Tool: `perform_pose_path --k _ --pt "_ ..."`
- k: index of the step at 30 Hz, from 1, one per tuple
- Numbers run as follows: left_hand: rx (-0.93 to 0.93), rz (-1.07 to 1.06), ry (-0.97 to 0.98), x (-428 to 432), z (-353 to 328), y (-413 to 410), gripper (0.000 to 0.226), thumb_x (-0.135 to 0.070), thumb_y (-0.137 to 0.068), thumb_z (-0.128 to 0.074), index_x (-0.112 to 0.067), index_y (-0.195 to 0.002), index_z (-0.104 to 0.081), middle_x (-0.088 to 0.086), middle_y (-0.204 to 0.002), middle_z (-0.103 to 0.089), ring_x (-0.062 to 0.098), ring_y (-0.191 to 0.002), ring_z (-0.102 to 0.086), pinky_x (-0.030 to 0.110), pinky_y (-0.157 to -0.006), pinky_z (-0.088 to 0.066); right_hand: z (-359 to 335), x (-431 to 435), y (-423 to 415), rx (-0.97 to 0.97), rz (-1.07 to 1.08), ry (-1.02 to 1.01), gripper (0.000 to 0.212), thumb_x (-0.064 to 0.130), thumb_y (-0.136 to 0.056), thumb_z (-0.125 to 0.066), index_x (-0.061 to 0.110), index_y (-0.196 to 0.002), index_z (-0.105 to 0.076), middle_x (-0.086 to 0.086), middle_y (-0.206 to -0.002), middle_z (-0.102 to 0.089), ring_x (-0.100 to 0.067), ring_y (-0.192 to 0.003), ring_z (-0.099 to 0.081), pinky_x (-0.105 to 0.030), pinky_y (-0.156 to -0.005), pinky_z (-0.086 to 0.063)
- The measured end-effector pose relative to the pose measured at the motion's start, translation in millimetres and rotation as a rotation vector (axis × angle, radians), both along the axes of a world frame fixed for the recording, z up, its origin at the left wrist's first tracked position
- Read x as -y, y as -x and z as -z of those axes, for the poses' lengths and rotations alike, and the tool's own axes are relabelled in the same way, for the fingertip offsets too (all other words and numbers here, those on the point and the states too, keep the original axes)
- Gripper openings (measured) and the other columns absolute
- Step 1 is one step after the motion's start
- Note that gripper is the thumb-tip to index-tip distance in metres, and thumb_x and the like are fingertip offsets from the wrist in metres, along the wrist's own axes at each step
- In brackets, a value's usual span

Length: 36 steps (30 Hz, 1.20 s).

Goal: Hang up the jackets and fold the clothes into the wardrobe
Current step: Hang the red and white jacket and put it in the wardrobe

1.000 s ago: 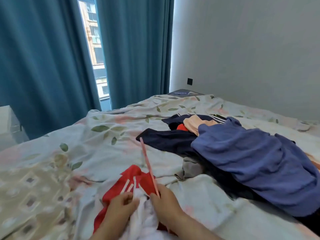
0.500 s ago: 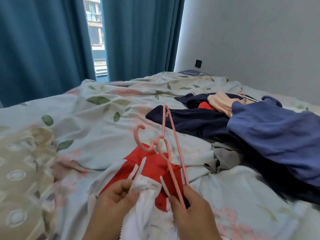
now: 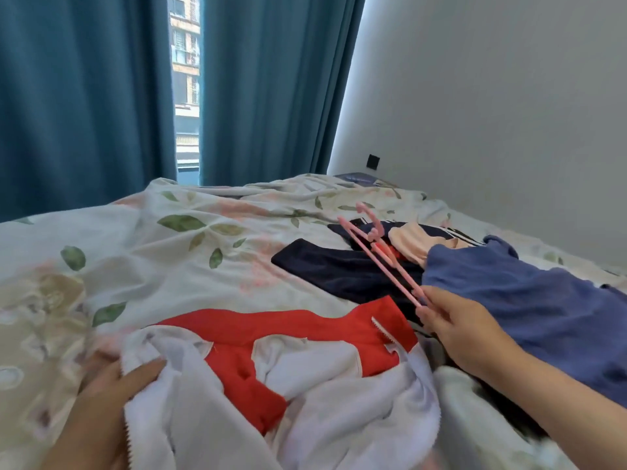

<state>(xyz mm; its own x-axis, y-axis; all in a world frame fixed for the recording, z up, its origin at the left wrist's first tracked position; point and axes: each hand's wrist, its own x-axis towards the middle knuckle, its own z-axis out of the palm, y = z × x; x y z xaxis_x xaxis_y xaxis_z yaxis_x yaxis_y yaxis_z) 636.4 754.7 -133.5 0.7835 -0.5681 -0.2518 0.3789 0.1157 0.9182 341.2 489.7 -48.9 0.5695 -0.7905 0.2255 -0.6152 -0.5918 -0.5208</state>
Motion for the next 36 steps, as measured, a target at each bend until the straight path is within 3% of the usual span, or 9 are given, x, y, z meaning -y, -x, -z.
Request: perform_pose_path --k 4,9,13,18,21,23,26,30,36 --pt "-0.074 -0.029 0.061 4.8 -1.2 4.3 0.043 0.018 -0.084 -0.047 -0.003 -0.118 -0.062 0.028 -0.113 -0.064 0.039 -0.092 -0.067 0.048 -0.080 -0.058 -55.0 -6.9 16.4 0.196 -0.098 -0.352 0.020 0.025 -0.096 -0.057 0.033 -0.106 -0.073 -0.006 -0.057 -0.060 -0.014 -0.047 -0.053 -0.020 -0.047 -0.045" --pt "-0.158 -0.054 0.159 3.1 -7.3 -2.3 0.047 0.012 -0.093 -0.036 -0.011 -0.129 -0.055 0.017 -0.098 -0.072 0.026 -0.072 -0.072 0.037 -0.064 -0.058 -79.2 -5.2 37.4 -0.146 -0.244 -0.654 0.028 0.044 -0.088 -0.062 0.032 -0.112 -0.071 -0.012 -0.051 -0.055 -0.015 -0.037 -0.045 -0.021 -0.042 -0.038" --pt "-0.196 -0.039 0.222 -2.3 -12.9 -4.5 0.046 0.005 -0.096 -0.038 -0.011 -0.137 -0.051 0.022 -0.129 -0.060 0.043 -0.110 -0.062 0.053 -0.091 -0.052 -65.1 -3.1 35.6 -0.210 -0.294 -0.930 0.059 0.059 -0.075 -0.075 0.024 -0.123 -0.068 -0.011 -0.053 -0.049 -0.015 -0.034 -0.042 -0.022 -0.039 -0.041" --pt "-0.181 0.104 0.385 -1.5 -29.2 15.2 0.051 0.001 -0.079 -0.049 -0.016 -0.125 -0.065 0.019 -0.119 -0.067 0.041 -0.103 -0.067 0.071 -0.082 -0.044 -27.6 -15.1 2.8 -0.185 -0.361 -1.069 0.032 0.035 -0.095 -0.060 0.019 -0.122 -0.068 -0.005 -0.052 -0.051 -0.013 -0.035 -0.047 -0.021 -0.038 -0.039" --pt "-0.013 0.228 0.283 5.2 -29.9 32.5 0.063 0.013 -0.067 -0.051 -0.029 -0.107 -0.076 0.004 -0.114 -0.072 0.023 -0.104 -0.069 0.043 -0.086 -0.056 0.9 -38.9 -34.1 -0.234 -0.330 -1.029 0.027 0.033 -0.099 -0.054 0.022 -0.120 -0.068 -0.007 -0.065 -0.061 -0.019 -0.050 -0.059 -0.025 -0.049 -0.048" --pt "0.257 0.346 0.069 8.4 -24.3 38.3 0.068 0.015 -0.069 -0.057 -0.039 -0.107 -0.073 -0.009 -0.120 -0.069 0.014 -0.119 -0.061 0.040 -0.105 -0.046 21.7 -52.4 -54.6 -0.282 -0.298 -0.928 0.026 0.030 -0.102 -0.052 0.020 -0.120 -0.068 0.001 -0.071 -0.065 -0.013 -0.053 -0.060 -0.022 -0.049 -0.049" --pt "0.715 0.396 -0.312 9.9 -14.8 39.7 0.044 -0.028 -0.087 -0.063 -0.053 -0.121 -0.053 -0.017 -0.133 -0.057 0.004 -0.127 -0.047 0.027 -0.104 -0.035 37.4 -59.2 -69.2 -0.348 -0.270 -0.612 0.025 0.032 -0.103 -0.046 0.022 -0.100 -0.069 0.009 -0.070 -0.060 0.000 -0.045 -0.051 -0.015 -0.047 -0.042" --pt "1.209 0.546 -0.577 14.2 -2.1 48.4 0.081 -0.079 -0.057 -0.054 -0.062 -0.134 -0.034 -0.037 -0.123 -0.041 -0.008 -0.116 -0.042 0.017 -0.095 -0.034 44.5 -40.7 -55.8 -0.073 0.155 -0.166 0.026 0.027 -0.095 -0.053 0.013 -0.077 -0.065 0.003 -0.067 -0.062 -0.019 -0.066 -0.058 -0.035 -0.069 -0.052" --pt "1.485 0.611 -0.740 16.4 0.1 49.0 0.054 -0.081 -0.073 -0.038 -0.050 -0.115 -0.049 -0.020 -0.093 -0.040 0.000 -0.096 -0.044 0.020 -0.084 -0.035 64.2 -51.3 -41.9 -0.077 0.314 -0.626 0.015 0.021 -0.080 -0.067 0.013 -0.072 -0.058 -0.006 -0.060 -0.060 -0.019 -0.052 -0.056 -0.027 -0.052 -0.045"
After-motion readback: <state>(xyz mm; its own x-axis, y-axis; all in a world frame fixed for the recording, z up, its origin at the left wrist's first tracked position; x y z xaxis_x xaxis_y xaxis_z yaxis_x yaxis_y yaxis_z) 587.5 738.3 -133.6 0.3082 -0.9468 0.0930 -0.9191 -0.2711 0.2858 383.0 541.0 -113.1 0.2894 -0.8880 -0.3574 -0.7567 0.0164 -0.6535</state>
